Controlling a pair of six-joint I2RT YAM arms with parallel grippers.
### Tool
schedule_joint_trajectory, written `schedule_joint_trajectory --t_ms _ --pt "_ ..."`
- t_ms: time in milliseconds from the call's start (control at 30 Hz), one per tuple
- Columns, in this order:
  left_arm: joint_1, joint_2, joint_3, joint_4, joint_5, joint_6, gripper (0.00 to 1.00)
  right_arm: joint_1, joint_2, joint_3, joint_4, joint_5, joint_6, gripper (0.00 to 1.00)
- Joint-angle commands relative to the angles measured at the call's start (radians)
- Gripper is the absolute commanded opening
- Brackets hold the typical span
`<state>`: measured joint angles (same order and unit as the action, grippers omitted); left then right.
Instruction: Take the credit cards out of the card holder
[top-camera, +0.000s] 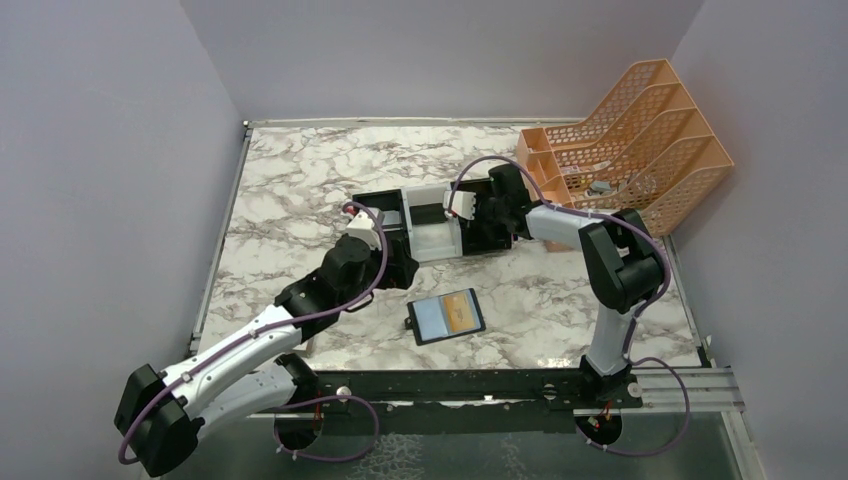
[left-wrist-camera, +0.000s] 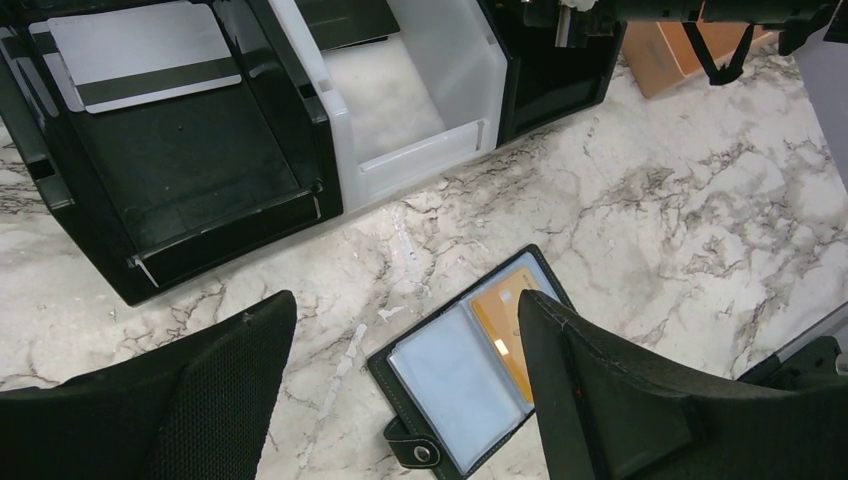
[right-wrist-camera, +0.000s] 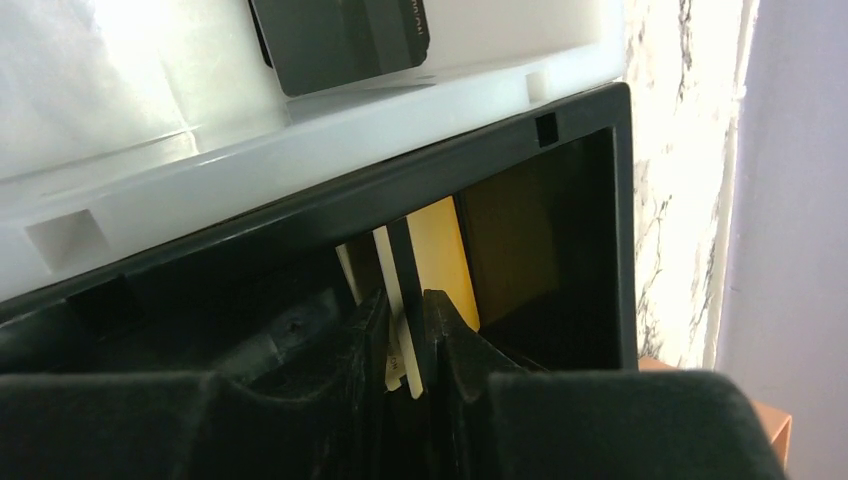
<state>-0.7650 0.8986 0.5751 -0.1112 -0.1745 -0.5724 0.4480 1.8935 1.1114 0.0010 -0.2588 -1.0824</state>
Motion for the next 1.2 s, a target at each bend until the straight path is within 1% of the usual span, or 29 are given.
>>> schedule_joint_trajectory --t_ms 0,33,67,100,200,333,467,533,600,667,700,833,867,933,1000,1033,1067,1167 --pt "0.006 -0.050 -0.017 -0.018 0.021 0.012 0.84 0.004 0.011 0.021 -0.045 -0.011 -0.020 0.20" --pt "0.006 -0.057 -0.019 -0.020 0.019 0.011 0.85 0.004 0.010 0.020 -0.043 -0.006 -0.018 0.20" --pt "0.006 -0.064 -0.020 -0.024 0.017 0.011 0.84 0.004 0.009 0.020 -0.040 -0.005 -0.014 0.26" --pt "0.007 -0.068 -0.022 -0.027 0.013 0.009 0.84 0.004 0.011 0.022 -0.042 -0.006 -0.010 0.27" --pt "0.006 -0.081 -0.025 -0.034 0.010 0.007 0.84 0.004 0.017 0.028 -0.054 -0.005 -0.002 0.28" --pt "0.007 -0.092 -0.030 -0.036 0.017 0.005 0.84 0.004 0.008 0.017 -0.023 0.000 0.016 0.29" --pt "0.007 -0.096 -0.038 -0.014 0.042 0.004 0.85 0.004 -0.044 -0.032 0.084 0.018 0.047 0.29" --pt "0.006 -0.092 -0.043 0.008 0.059 0.004 0.85 0.003 -0.077 -0.056 0.142 0.022 0.083 0.30" --pt "0.007 -0.078 -0.044 0.026 0.074 -0.001 0.85 0.004 -0.106 -0.066 0.160 0.024 0.139 0.30" --pt "0.007 -0.062 -0.038 0.039 0.085 -0.001 0.85 0.004 -0.124 -0.055 0.149 0.028 0.249 0.30" --pt "0.007 -0.053 -0.034 0.045 0.087 0.001 0.85 0.004 -0.131 -0.047 0.141 0.029 0.329 0.30" --pt "0.006 -0.028 -0.034 0.084 0.098 -0.002 0.85 0.004 -0.178 -0.070 0.154 0.064 0.794 0.24" --pt "0.006 -0.023 -0.039 0.093 0.107 -0.004 0.85 0.004 -0.184 -0.062 0.121 0.084 0.907 0.20" --pt "0.006 -0.015 -0.037 0.090 0.116 -0.004 0.85 0.004 -0.176 -0.024 0.019 0.116 1.101 0.18" --pt "0.006 -0.011 -0.023 0.060 0.111 0.000 0.85 0.004 -0.139 0.048 -0.115 0.136 1.223 0.17" --pt "0.007 -0.013 -0.019 0.049 0.108 0.001 0.85 0.004 -0.116 0.092 -0.189 0.138 1.258 0.16" --pt "0.007 -0.020 -0.021 0.046 0.105 0.000 0.85 0.004 -0.095 0.121 -0.241 0.142 1.281 0.13" --pt "0.007 -0.043 -0.046 0.063 0.101 -0.013 0.85 0.004 -0.079 0.126 -0.269 0.209 1.331 0.12"
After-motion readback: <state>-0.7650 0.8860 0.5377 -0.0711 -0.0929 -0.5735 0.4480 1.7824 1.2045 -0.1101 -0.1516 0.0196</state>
